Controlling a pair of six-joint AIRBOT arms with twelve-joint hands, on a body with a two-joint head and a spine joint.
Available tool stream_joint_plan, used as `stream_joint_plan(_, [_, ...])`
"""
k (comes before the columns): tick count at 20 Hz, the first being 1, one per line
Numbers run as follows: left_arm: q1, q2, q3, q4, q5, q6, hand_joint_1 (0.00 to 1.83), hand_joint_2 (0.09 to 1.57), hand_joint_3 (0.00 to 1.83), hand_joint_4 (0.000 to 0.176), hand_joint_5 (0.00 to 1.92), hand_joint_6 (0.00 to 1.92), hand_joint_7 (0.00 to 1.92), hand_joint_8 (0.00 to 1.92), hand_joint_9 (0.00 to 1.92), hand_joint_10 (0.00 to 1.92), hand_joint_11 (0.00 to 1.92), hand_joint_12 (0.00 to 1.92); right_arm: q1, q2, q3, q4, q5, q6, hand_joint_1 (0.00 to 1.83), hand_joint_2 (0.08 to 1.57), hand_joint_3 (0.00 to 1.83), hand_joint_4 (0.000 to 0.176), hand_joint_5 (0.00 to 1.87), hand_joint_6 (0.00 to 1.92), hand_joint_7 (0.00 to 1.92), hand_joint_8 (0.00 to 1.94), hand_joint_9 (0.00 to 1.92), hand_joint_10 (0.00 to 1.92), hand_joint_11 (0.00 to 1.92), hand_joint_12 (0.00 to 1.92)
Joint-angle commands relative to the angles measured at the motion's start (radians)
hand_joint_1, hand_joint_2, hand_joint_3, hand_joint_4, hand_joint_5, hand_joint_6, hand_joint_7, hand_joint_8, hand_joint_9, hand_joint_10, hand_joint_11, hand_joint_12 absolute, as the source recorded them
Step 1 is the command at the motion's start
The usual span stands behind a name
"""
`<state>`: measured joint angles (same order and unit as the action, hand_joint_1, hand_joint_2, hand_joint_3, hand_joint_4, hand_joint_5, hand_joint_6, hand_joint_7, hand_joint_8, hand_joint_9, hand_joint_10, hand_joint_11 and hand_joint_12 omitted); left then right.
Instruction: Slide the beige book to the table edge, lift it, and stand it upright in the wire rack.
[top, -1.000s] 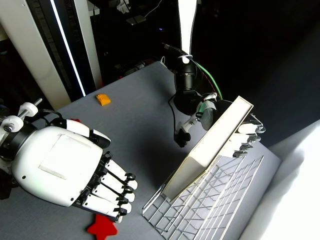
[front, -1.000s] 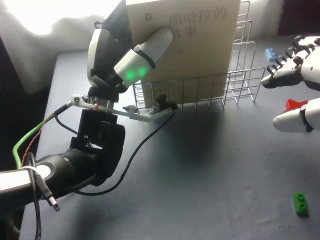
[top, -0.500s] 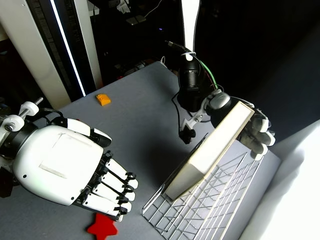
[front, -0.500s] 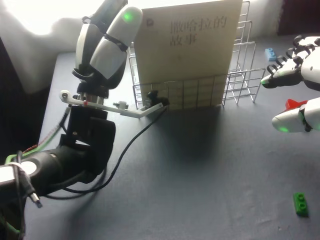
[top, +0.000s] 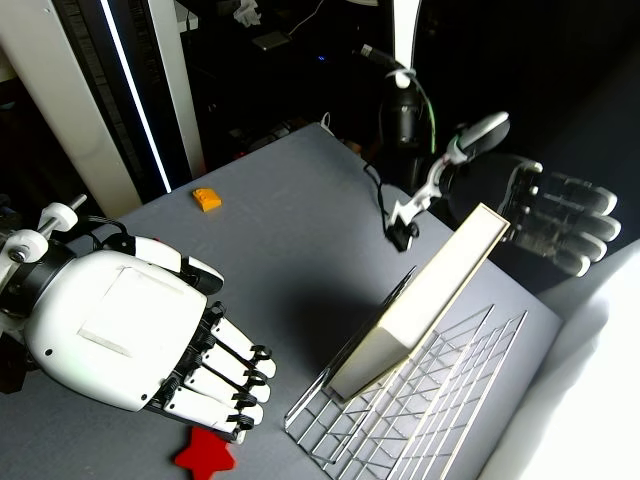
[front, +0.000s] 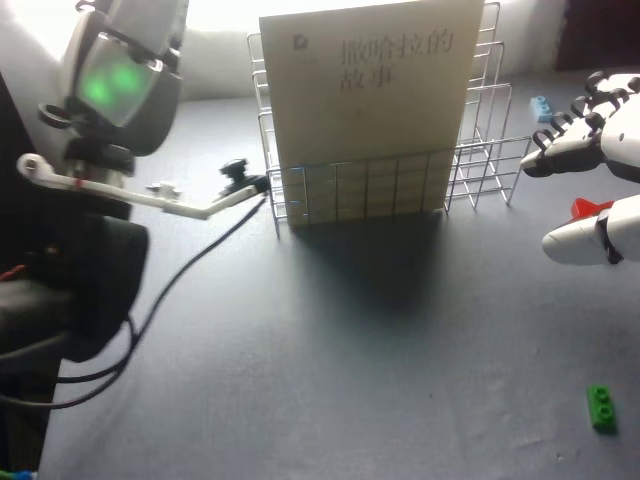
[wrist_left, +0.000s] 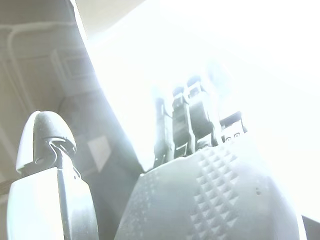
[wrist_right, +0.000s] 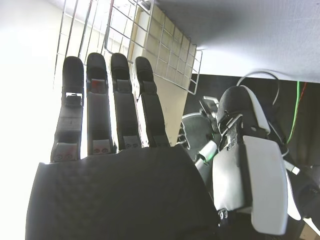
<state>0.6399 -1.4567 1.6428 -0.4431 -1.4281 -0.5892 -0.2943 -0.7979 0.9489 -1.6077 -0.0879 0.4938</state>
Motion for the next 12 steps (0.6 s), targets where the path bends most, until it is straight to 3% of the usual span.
stream_joint_plan(1, [0.001,0.043,-0.018,0.009,-0.112,0.006,0.63,0.99,0.00,0.003,0.25,0.00,0.19,0.00,0.19,0.00,0.00,0.48,0.010,0.006,-0.002,-0.004,-0.018,0.003,0.09,1.14,0.00,0.000,0.37,0.01,0.37,0.01,0.36,0.01,0.02,0.95])
stream_joint_plan(3, [0.005,0.125,-0.089,0.010,-0.091,0.040,0.64,0.98,0.00,0.010,0.25,0.00,0.19,0.00,0.19,0.00,0.00,0.48,0.011,0.006,-0.002,-0.004,-0.018,0.003,0.08,1.14,0.00,0.000,0.36,0.01,0.37,0.01,0.36,0.01,0.03,0.95])
stream_joint_plan(7, [0.023,0.342,-0.241,0.012,0.014,0.175,0.67,0.96,0.00,0.005,0.26,0.00,0.22,0.00,0.22,0.00,0.00,0.57,0.010,0.007,-0.003,-0.004,-0.017,0.003,0.13,1.14,0.00,0.000,0.35,0.01,0.35,0.01,0.35,0.01,0.02,0.93])
stream_joint_plan(8, [0.033,0.410,-0.280,0.030,0.057,0.205,0.63,0.98,0.00,0.010,0.24,0.00,0.20,0.00,0.19,0.00,0.00,0.45,0.010,0.007,-0.003,-0.004,-0.016,0.003,0.11,1.14,0.00,0.000,0.34,0.00,0.33,0.00,0.33,0.00,0.01,0.93])
stream_joint_plan(12, [0.053,0.561,-0.349,0.190,0.197,0.272,0.62,1.00,0.00,0.006,0.26,0.00,0.19,0.00,0.18,0.00,0.00,0.44,0.010,0.009,-0.009,-0.004,-0.017,0.004,0.08,1.15,0.00,0.000,0.36,0.01,0.36,0.01,0.36,0.01,0.04,0.94])
